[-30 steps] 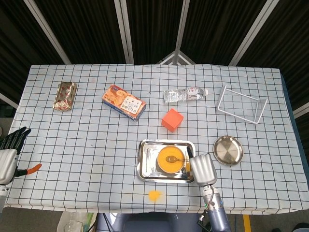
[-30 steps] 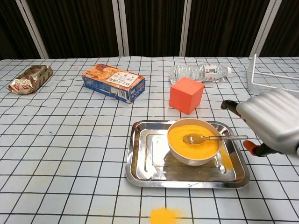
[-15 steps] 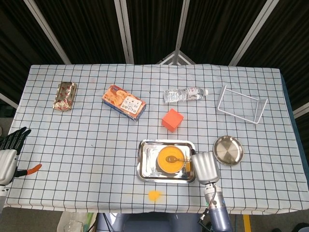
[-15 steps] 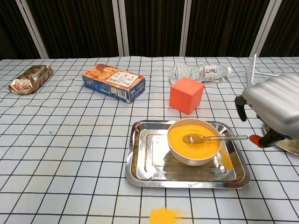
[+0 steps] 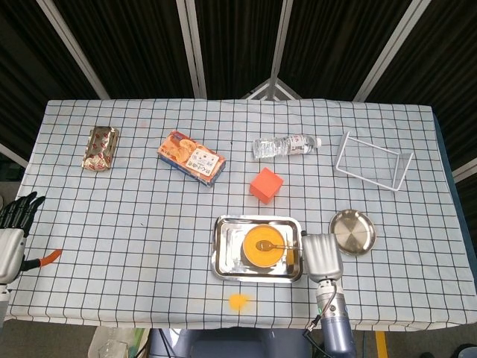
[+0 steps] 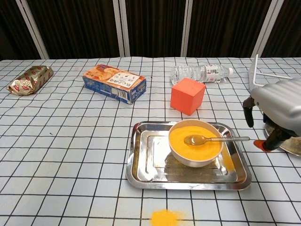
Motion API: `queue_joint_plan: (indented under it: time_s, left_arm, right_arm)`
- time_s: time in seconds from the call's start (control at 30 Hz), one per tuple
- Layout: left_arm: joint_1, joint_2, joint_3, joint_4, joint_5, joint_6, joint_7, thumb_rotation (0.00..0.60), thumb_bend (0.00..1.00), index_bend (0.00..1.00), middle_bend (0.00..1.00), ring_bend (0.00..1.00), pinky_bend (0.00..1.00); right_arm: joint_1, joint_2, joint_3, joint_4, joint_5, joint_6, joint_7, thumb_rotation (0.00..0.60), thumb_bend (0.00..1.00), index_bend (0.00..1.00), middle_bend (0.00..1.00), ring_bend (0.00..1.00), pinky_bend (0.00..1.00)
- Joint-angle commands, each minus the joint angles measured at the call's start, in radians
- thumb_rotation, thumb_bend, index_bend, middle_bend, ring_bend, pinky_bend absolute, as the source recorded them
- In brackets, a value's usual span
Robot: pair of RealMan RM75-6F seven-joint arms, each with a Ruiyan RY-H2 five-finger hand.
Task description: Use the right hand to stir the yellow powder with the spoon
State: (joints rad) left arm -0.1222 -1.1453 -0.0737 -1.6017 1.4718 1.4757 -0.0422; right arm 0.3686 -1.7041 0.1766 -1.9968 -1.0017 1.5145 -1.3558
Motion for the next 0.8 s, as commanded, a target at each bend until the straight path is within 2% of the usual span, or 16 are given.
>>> queue_joint_plan:
  time_s: [0.03, 0.8]
  left_arm:
    - [0.0, -0.006, -0.002, 0.009, 0.006, 0.009, 0.013, 0.6, 0.0, 0.0, 0.0, 0.0, 0.0]
    - [-0.003, -0.007, 0.002, 0.007, -0.002, -0.005, 0.02, 0.6, 0.0, 0.0, 0.0, 0.0, 0.0]
  right_arm:
    - [0.01, -0.003, 0.013, 0.0, 0.025, 0.011, 0.012, 0.6, 0.34, 0.51, 0.97, 0.98, 0.81]
    - [0.07, -0.057, 0.0, 0.107, 0.101, 0.016, 0.086, 0.6, 0.37, 0.51, 0.97, 0.98, 0.81]
